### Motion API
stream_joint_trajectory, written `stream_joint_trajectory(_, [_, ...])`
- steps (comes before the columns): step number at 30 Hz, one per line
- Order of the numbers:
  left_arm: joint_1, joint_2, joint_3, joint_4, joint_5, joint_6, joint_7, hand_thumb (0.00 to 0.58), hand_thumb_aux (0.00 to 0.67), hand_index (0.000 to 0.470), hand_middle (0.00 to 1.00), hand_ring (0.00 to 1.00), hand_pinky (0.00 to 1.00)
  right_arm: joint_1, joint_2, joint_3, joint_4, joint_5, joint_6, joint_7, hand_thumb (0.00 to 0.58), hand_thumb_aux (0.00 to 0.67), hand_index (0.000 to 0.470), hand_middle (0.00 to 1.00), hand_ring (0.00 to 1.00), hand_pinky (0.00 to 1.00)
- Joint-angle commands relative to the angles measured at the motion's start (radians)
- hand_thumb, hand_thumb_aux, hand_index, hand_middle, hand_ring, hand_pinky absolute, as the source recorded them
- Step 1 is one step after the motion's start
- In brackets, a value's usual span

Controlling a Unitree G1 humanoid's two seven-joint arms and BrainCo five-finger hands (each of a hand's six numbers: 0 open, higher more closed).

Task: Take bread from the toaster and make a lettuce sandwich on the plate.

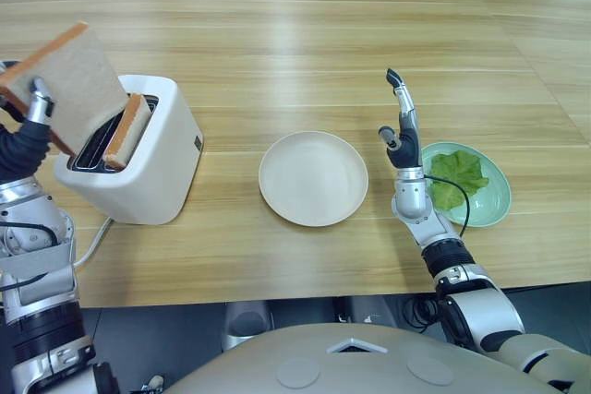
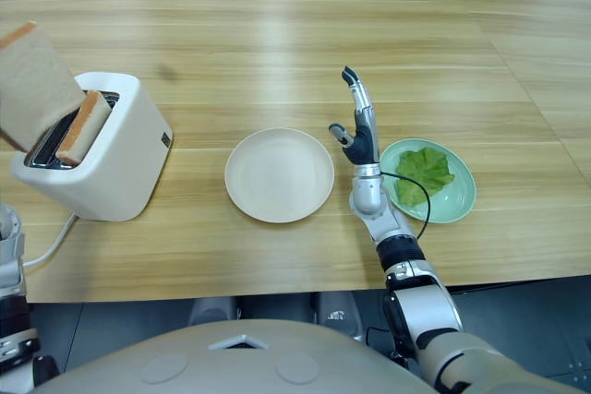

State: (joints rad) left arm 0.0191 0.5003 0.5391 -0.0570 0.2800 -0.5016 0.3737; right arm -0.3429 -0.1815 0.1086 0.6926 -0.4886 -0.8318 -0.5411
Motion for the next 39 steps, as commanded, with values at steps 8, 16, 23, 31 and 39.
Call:
stream_joint_trajectory(8, [-0.156, -0.138, -0.087, -0.114, -0.068, -0.147, 0.031, 0.58, 0.67, 0.46, 1.0, 1.0, 1.0, -0.014, -0.02, -0.009, 0.009, -0.002, -0.001, -0.024, 0.0, 0.0, 0.0, 0.0, 0.0, 0.0])
stream_joint_trajectory(16, [-0.219, -0.3, -0.486, -0.076, -0.135, -0.132, -0.208, 0.58, 0.67, 0.46, 1.0, 1.0, 1.0, -0.017, -0.058, -0.029, 0.008, -0.004, 0.006, -0.051, 0.0, 0.0, 0.0, 0.0, 0.0, 0.0])
stream_joint_trajectory(23, [-0.202, -0.419, -0.72, 0.141, -0.097, -0.05, -0.35, 0.58, 0.67, 0.46, 1.0, 1.0, 1.0, -0.004, -0.128, -0.076, 0.001, 0.001, 0.017, -0.083, 0.0, 0.0, 0.0, 0.0, 0.0, 0.0])
stream_joint_trajectory(31, [-0.267, -0.475, -0.77, 0.556, -0.011, -0.045, -0.304, 0.58, 0.67, 0.46, 1.0, 1.0, 1.0, -0.005, -0.192, -0.115, -0.013, -0.008, 0.034, -0.108, 0.0, 0.0, 0.0, 0.0, 0.0, 0.0])
stream_joint_trajectory(39, [-0.356, -0.474, -0.748, 0.841, 0.002, -0.079, -0.247, 0.58, 0.67, 0.46, 1.0, 1.0, 1.0, 0.018, -0.275, -0.161, -0.011, -0.018, 0.047, -0.143, 0.0, 0.0, 0.0, 0.0, 0.0, 0.0])
